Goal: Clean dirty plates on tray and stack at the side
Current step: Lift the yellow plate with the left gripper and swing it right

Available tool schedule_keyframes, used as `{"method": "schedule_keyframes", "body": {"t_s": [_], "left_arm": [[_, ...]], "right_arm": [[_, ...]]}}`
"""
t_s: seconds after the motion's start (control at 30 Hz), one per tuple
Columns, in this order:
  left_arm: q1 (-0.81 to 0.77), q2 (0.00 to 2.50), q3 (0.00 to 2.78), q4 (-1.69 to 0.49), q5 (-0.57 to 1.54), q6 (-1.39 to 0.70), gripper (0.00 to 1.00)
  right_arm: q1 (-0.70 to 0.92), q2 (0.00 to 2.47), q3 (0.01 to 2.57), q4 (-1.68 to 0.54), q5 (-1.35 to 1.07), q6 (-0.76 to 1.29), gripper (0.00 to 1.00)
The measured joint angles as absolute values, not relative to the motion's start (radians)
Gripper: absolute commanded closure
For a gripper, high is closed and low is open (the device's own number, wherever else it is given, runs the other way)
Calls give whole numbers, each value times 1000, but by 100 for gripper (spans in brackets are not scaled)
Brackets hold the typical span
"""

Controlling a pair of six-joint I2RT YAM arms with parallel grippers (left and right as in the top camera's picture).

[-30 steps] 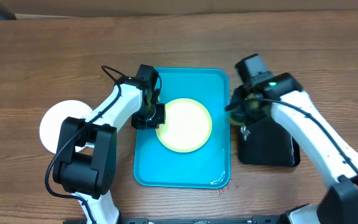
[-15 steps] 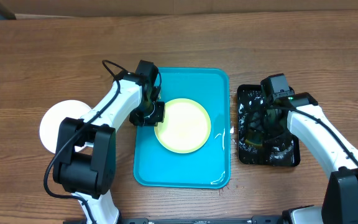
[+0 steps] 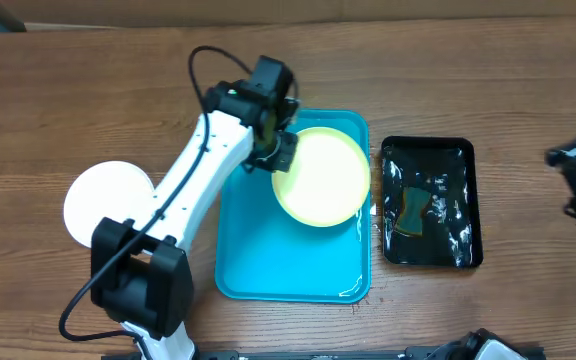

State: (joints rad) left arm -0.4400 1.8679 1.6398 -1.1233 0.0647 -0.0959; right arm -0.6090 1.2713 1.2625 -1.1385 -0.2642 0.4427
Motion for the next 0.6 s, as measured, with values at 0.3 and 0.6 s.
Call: {"method": "schedule_keyframes", "body": {"t_s": [0.3, 0.6], "left_arm": [[-709, 1866, 1776, -891, -125, -97, 96], [-904, 1908, 1779, -567, -385, -19, 96]], "right_arm": [[-784, 1275, 1262, -1164, -282, 452, 0], [-784, 1275, 1262, -1165, -284, 451, 0]]}}
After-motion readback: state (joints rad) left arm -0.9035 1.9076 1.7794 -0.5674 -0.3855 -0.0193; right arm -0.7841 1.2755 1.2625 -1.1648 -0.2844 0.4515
